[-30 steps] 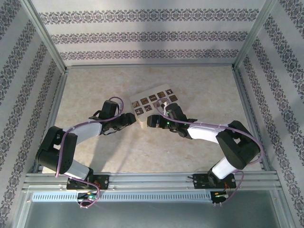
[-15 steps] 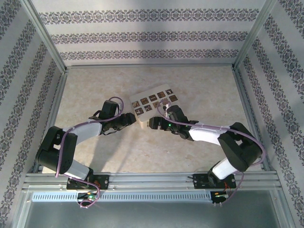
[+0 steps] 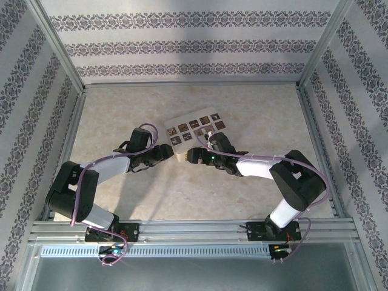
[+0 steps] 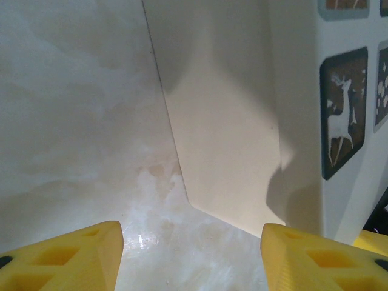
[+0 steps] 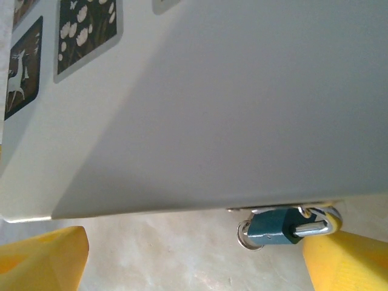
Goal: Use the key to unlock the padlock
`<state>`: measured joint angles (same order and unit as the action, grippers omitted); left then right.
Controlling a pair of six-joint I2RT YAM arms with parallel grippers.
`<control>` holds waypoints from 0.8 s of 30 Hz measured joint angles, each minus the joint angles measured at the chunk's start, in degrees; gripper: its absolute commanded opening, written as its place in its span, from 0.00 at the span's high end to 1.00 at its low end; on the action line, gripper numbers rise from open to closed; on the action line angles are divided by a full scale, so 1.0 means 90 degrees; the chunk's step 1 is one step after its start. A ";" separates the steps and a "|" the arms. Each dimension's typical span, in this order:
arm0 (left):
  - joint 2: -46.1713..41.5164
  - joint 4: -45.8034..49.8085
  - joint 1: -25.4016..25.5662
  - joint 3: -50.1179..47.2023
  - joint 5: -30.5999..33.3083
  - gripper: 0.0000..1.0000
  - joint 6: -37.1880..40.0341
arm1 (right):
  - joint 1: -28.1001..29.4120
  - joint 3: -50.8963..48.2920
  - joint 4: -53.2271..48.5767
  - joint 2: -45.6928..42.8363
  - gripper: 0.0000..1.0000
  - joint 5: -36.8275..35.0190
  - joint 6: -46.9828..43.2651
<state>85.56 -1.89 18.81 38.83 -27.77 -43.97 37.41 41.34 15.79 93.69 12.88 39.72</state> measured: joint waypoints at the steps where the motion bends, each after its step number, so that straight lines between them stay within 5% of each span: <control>1: 0.0000 0.0000 0.0000 0.0000 -0.0002 0.39 -0.0002 | 0.0000 0.0017 0.0017 0.0000 0.10 0.0007 0.0015; 13: 0.0000 0.0000 0.0000 0.0000 0.0000 0.39 -0.0002 | 0.0165 0.0044 0.0228 -0.0160 0.11 0.0066 0.0270; 24: -0.0015 0.0024 0.0000 0.0029 0.0002 0.39 0.0051 | -0.0440 -0.1426 0.0597 -0.1477 0.12 0.0255 -0.0257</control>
<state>85.43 -1.67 18.81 39.09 -27.75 -43.51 33.45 28.51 21.17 80.40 15.18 37.41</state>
